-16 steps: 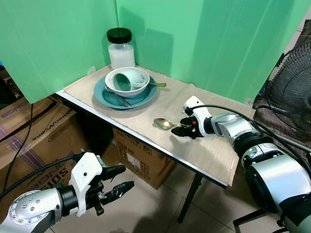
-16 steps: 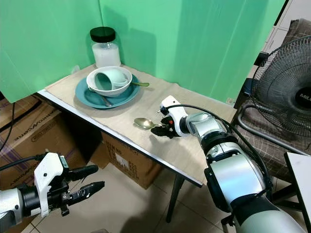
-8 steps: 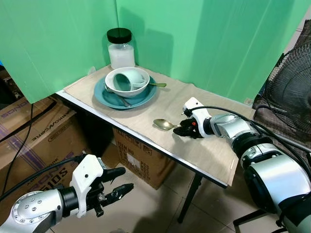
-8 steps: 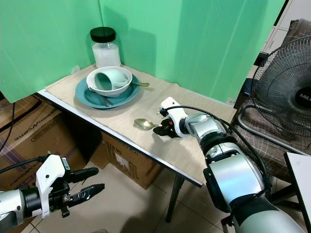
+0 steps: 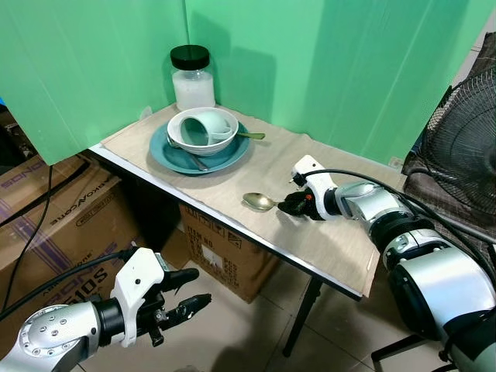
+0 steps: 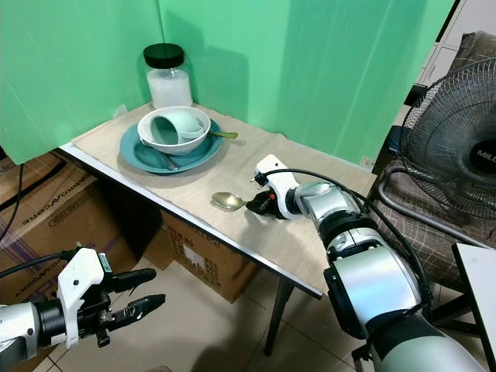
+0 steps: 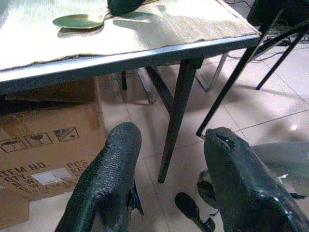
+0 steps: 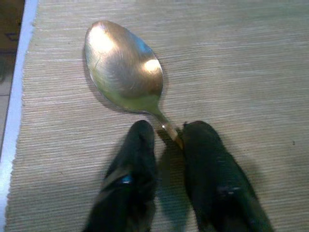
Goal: Setting the table
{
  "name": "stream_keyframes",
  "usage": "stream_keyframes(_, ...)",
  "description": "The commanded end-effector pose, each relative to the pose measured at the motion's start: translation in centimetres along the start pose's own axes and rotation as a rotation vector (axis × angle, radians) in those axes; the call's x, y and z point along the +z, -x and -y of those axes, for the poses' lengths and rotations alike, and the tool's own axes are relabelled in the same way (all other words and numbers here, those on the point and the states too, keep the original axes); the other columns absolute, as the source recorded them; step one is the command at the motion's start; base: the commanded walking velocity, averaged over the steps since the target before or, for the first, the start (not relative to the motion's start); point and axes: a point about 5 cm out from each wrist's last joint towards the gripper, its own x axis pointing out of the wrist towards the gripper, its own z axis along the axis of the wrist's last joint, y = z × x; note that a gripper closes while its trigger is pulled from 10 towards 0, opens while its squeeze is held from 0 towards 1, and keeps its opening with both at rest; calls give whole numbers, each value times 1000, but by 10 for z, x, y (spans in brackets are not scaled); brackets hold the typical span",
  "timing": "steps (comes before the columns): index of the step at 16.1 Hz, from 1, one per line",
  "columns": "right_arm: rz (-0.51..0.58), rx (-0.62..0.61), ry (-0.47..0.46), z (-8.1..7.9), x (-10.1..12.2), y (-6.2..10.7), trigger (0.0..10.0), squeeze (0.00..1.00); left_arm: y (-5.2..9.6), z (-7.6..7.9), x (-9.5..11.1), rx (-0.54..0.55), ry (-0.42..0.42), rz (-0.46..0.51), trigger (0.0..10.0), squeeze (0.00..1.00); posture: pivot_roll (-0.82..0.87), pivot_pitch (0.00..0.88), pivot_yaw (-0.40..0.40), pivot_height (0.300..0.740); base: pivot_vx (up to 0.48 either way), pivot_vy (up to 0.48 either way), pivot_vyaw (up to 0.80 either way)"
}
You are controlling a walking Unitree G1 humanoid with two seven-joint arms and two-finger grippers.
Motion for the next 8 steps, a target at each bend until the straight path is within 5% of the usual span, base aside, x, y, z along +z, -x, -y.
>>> stream_keyframes(1, 5, 12, -12, 0, -1, 0, 0, 0, 0, -2, 2, 1, -26, -2, 10000, 0, -25, 0, -31, 740, 0, 0, 0)
stream_keyframes(8, 41, 45, 22, 0, 0, 2, 0, 0, -3, -3, 0, -3, -37, 0, 10000, 0, -36, 0, -20, 740, 0, 0, 0)
